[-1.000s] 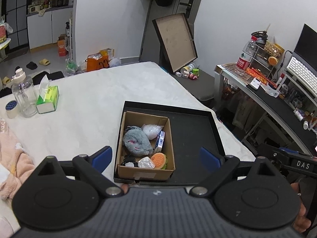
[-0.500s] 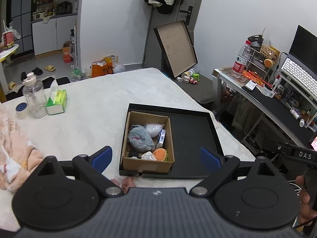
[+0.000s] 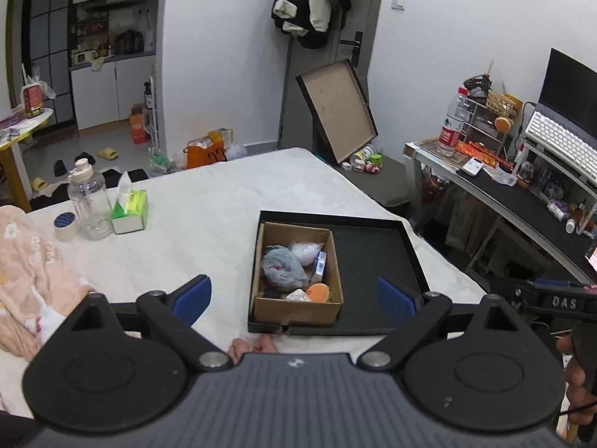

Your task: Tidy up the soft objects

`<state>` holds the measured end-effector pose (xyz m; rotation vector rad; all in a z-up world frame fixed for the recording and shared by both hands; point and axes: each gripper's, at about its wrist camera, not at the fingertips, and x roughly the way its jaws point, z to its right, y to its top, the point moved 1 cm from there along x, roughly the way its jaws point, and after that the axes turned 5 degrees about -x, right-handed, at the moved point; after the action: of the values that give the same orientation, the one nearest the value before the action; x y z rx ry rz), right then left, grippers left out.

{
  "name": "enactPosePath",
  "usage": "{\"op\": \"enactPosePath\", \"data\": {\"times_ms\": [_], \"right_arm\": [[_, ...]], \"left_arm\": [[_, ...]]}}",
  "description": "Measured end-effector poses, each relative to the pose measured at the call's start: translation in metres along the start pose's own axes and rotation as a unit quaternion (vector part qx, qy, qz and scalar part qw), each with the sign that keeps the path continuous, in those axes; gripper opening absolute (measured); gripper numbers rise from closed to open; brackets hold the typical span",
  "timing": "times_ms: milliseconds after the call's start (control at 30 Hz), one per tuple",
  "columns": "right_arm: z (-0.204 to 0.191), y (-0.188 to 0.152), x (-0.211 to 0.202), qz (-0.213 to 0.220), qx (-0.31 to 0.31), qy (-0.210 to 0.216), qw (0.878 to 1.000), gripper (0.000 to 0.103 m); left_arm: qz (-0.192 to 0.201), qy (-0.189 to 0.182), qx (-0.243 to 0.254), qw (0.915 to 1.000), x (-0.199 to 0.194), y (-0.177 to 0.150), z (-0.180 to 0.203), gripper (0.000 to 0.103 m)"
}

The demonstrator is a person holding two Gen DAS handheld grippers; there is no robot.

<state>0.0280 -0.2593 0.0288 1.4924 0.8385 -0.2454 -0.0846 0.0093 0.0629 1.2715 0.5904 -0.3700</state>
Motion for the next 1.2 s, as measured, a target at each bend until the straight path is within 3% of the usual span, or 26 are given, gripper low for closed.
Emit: {"op": "enactPosePath", "data": {"times_ms": [700, 1200], "right_arm": [[-0.035, -0.009, -0.03, 0.015, -0.026, 0.011, 0.999, 0.103], [-0.035, -0.009, -0.032, 0.017, -0.03, 0.012, 0.999, 0.103]], "left_arm": [[0.0, 0.009, 0.005, 0.9999, -0.007, -0.017, -0.003, 0.095], [0.007, 0.016, 0.004, 0.9998, -0.009, -0.017, -0.008, 0.095]]}}
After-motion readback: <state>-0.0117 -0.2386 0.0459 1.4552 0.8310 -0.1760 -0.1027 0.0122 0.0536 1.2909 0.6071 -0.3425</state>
